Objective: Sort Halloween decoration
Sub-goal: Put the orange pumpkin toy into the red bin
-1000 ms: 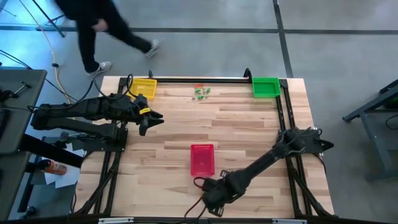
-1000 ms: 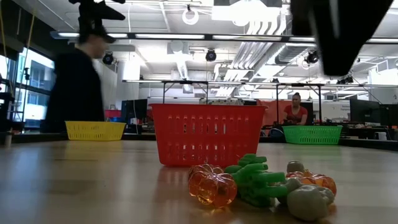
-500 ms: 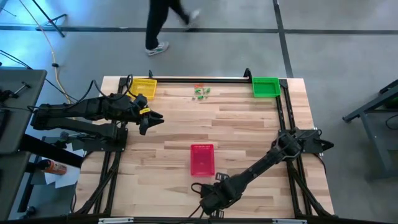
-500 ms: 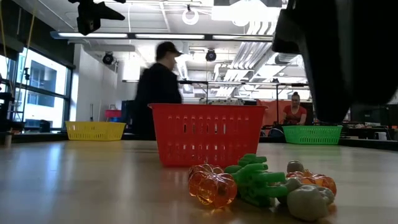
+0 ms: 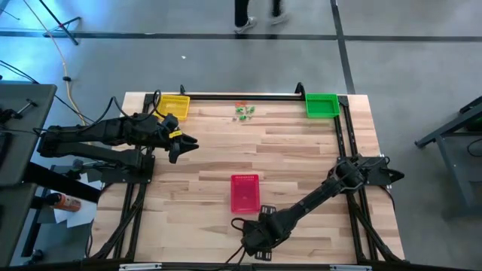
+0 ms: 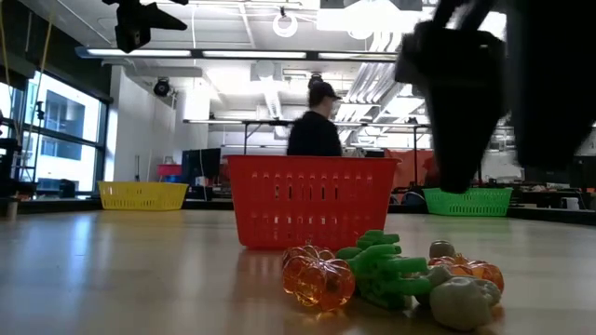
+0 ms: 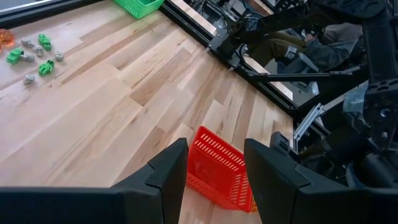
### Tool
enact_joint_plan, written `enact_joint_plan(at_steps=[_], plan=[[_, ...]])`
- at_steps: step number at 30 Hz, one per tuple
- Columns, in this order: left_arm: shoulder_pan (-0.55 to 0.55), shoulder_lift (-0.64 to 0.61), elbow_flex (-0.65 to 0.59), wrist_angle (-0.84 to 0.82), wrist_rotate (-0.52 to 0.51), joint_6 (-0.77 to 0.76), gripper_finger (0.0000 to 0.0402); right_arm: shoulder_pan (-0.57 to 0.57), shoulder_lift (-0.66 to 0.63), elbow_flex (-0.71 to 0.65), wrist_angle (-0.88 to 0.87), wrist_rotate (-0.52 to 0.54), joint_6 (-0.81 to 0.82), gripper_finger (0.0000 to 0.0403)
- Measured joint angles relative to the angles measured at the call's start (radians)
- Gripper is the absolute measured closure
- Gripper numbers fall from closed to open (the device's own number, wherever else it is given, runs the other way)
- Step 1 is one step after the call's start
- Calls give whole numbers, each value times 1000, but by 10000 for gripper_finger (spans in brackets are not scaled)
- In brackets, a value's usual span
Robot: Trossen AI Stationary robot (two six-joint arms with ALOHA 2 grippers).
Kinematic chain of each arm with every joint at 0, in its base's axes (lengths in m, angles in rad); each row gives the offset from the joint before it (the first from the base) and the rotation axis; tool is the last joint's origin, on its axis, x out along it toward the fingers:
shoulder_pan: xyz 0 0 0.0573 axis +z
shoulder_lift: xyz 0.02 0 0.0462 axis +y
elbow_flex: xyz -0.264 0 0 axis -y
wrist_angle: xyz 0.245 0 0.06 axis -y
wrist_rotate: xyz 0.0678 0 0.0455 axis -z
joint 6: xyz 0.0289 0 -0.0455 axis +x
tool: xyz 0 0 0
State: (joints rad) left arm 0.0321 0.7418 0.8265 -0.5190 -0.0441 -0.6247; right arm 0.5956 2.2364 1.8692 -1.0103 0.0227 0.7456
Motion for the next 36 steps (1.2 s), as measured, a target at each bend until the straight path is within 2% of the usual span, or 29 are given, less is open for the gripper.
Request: enact_joint_plan(at_steps=[7,13,17,21,29,36], plan=[[0,0,0,0,0,0,252,1,0,0,-4,-22,-2,109],[0,0,0,0,0,0,252,1,7,-1,20,41,-203,110],[0,0,0,0,0,0,252,1,20,-1,42,55,-271,110],[0,0,0,0,0,0,252,1,58,-2,48,28,-281,110],[0,0,0,0,0,6,252,1,77,-2,71,43,-283,110],[0,0,0,0,0,7,252,1,76,-3,74,79,-283,153]])
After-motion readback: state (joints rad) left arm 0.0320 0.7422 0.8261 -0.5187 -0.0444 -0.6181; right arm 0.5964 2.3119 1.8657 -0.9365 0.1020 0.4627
